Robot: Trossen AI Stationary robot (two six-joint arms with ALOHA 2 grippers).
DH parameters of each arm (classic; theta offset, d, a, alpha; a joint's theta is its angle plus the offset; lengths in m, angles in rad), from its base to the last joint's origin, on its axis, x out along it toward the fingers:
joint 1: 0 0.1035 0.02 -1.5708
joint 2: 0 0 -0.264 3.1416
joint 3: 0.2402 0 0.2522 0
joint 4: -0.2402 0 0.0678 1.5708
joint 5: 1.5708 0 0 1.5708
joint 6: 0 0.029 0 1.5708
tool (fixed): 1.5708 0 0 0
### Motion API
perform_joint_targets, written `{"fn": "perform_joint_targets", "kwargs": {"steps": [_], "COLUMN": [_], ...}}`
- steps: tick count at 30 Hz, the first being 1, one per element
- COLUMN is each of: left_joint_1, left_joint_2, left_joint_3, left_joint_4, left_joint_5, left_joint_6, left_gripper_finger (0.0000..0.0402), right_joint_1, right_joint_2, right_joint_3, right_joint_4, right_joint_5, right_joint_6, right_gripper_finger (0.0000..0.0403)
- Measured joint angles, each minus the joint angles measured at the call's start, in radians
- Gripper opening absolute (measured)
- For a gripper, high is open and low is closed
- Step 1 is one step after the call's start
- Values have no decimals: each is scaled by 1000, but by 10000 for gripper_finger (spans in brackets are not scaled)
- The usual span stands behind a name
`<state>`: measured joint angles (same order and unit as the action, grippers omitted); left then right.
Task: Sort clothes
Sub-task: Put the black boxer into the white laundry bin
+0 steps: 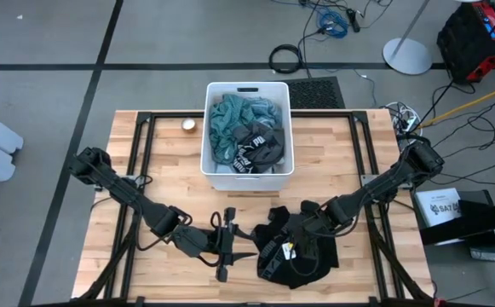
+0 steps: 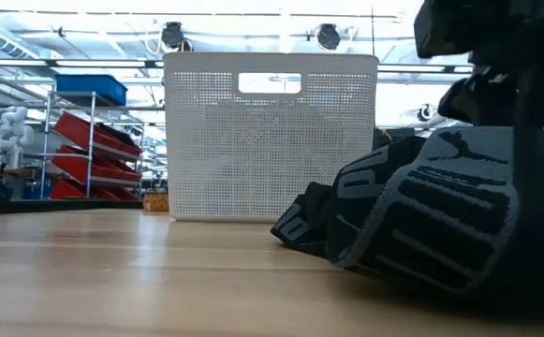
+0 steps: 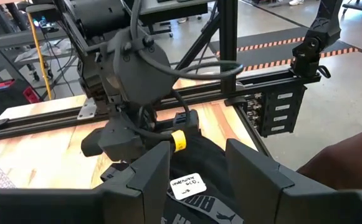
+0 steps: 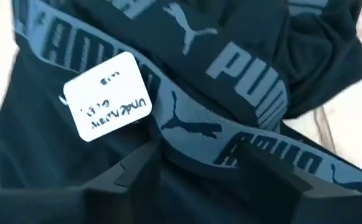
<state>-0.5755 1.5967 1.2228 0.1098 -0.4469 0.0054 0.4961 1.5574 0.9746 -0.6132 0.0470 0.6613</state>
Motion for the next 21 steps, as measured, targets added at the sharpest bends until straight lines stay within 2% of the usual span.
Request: {"fn": "perform_joint_targets", "kwargs": {"steps": [4, 7, 15, 21], "left_joint_1": [0, 0, 0, 0], "left_joint_2": [0, 0, 0, 0], "left_joint_3": [0, 0, 0, 0], "left_joint_4": [0, 0, 0, 0], "left_joint_5": [0, 0, 0, 0], "left_joint_6": [0, 0, 0, 0], "left_gripper_finger": [166, 166, 166, 166], "right_joint_1": [0, 0, 0, 0], "right_joint_2": [0, 0, 0, -1], "right_joint_3": [-5, -5, -5, 107], "right_joint_4": [-3, 3, 2, -190], "right_joint_5": [3, 4, 6, -1], "right_joint_6": [-20, -42, -57, -51], "right_gripper_finger": [182, 152, 13, 10]}}
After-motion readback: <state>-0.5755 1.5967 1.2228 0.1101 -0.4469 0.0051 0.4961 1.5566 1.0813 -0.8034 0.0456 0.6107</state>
